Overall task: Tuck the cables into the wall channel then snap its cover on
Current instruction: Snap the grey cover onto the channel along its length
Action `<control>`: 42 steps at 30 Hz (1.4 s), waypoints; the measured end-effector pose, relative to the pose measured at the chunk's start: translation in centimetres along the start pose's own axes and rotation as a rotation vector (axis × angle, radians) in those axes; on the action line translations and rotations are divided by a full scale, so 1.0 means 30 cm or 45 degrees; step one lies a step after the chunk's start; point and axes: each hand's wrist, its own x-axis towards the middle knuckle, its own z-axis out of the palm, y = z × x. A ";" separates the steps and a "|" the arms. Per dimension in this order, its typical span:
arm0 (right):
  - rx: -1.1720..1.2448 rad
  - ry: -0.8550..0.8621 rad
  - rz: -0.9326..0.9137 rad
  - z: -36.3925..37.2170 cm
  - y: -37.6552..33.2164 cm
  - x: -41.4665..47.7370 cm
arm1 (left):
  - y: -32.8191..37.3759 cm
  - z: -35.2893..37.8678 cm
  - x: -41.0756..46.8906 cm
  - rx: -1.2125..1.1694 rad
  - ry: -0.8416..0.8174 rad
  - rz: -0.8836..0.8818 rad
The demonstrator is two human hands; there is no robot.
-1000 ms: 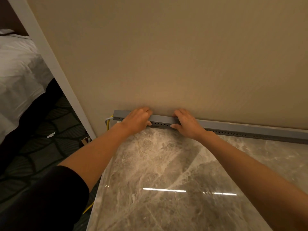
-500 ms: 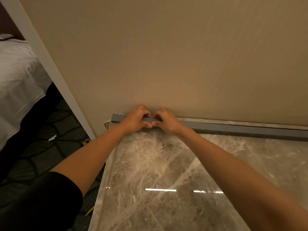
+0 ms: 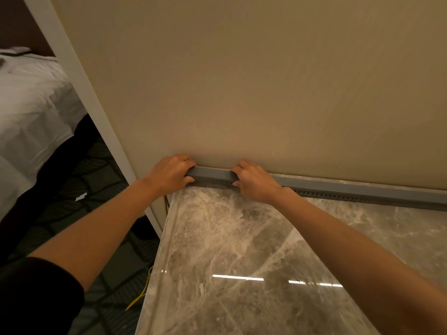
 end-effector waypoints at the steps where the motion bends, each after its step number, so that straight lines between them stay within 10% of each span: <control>1: -0.006 -0.007 0.013 -0.004 -0.004 0.000 | -0.012 -0.002 -0.003 0.000 -0.014 -0.013; 21: -0.273 0.045 -0.064 -0.036 -0.180 0.072 | -0.028 0.004 0.003 0.034 -0.047 0.002; 42: 0.172 0.102 -0.052 0.018 -0.129 0.064 | -0.038 0.031 -0.034 0.258 0.311 0.310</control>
